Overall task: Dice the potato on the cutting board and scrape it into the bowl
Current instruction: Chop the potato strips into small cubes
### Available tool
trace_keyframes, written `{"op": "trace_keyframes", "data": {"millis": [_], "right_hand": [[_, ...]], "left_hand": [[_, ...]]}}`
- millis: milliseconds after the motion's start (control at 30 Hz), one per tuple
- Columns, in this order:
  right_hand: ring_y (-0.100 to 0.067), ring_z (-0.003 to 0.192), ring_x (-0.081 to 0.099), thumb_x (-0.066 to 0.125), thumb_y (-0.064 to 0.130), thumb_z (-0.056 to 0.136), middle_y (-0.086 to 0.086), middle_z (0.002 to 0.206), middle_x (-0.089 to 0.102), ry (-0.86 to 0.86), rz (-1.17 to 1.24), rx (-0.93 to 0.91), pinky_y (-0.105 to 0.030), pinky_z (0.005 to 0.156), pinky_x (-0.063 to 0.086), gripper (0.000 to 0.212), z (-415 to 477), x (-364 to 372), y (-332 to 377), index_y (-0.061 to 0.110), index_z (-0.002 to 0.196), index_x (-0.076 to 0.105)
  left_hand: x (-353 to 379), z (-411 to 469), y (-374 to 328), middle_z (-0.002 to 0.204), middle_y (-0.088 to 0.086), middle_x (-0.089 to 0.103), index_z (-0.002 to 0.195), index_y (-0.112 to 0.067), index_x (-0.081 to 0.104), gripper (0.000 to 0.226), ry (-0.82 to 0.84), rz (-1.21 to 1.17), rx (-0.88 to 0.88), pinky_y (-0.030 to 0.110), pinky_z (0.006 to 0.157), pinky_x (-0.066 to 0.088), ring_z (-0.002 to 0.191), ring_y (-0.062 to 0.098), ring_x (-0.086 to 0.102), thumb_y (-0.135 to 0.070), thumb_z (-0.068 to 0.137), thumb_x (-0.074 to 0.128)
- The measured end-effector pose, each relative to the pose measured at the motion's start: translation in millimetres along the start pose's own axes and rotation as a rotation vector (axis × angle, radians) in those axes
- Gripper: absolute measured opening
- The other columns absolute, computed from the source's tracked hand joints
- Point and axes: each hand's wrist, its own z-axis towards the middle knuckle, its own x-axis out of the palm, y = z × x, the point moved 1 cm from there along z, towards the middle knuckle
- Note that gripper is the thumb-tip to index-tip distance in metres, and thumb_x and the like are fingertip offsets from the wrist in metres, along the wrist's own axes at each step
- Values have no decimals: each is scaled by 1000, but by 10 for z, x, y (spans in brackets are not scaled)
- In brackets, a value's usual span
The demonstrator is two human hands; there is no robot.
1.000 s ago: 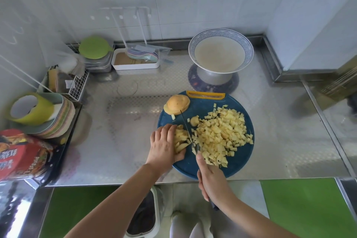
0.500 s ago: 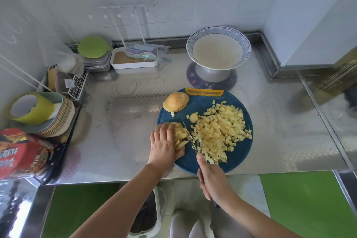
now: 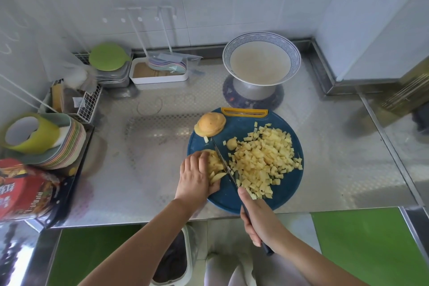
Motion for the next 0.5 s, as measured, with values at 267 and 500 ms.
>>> {"op": "trace_keyframes", "data": {"millis": [267, 500], "right_hand": [[-15, 32, 30, 32, 72, 93, -4, 45, 33, 138, -2, 133, -23, 36, 31, 67, 77, -215, 162, 14, 57, 38], [-15, 35, 27, 31, 72, 93, -4, 47, 31, 224, 48, 197, -22, 38, 29, 68, 121, -301, 209, 14, 58, 37]], "left_hand": [[27, 15, 11, 112, 16, 56, 125, -3, 44, 72, -23, 36, 14, 44, 86, 52, 101, 30, 48, -54, 74, 52], [58, 14, 19, 112, 17, 56, 124, -3, 41, 87, -62, 13, 46, 45, 84, 52, 99, 32, 50, -47, 60, 80]]}}
